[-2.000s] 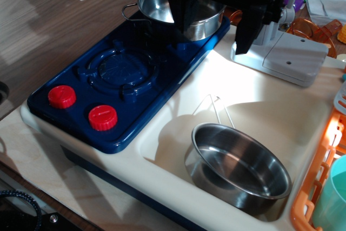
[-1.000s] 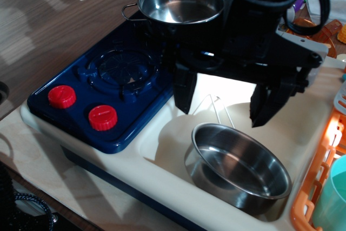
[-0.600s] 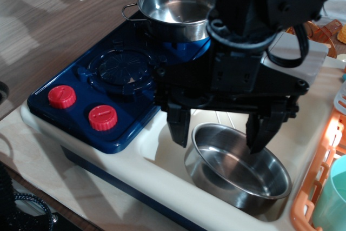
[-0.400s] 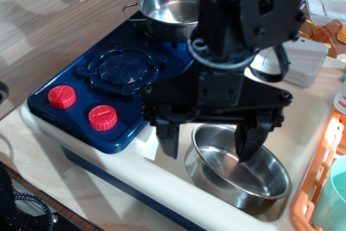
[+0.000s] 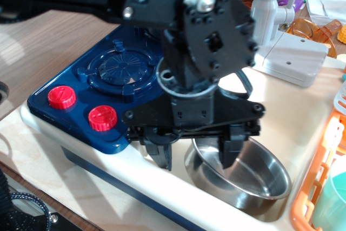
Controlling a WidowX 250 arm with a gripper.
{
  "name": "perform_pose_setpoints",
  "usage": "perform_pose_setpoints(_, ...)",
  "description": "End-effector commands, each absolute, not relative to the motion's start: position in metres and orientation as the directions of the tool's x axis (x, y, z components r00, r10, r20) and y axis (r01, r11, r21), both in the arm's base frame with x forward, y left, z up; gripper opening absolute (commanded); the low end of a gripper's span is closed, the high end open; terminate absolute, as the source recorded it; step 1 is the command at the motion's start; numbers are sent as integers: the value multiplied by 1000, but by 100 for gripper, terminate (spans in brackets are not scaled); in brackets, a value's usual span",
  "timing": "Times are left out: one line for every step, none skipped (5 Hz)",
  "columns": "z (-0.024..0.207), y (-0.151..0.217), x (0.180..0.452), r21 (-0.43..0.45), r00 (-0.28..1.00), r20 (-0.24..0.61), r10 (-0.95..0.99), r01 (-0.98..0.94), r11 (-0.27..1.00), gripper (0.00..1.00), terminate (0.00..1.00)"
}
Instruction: Put pan on stove from sink
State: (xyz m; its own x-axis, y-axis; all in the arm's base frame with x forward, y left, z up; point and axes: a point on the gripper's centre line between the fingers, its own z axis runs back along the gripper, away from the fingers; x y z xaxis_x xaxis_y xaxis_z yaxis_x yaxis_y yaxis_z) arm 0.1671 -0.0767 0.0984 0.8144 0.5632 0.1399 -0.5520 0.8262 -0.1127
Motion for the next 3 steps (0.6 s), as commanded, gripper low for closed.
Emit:
perform_pose_setpoints(96,-77,170,-111,811,145,566,-555,824,0,0)
perform_pose_setpoints(97,-78,172,-104,816,142,561,-551,828,0,0)
perform_pose_setpoints(111,-80,176,-58,837,146,527,-524,849,0,0)
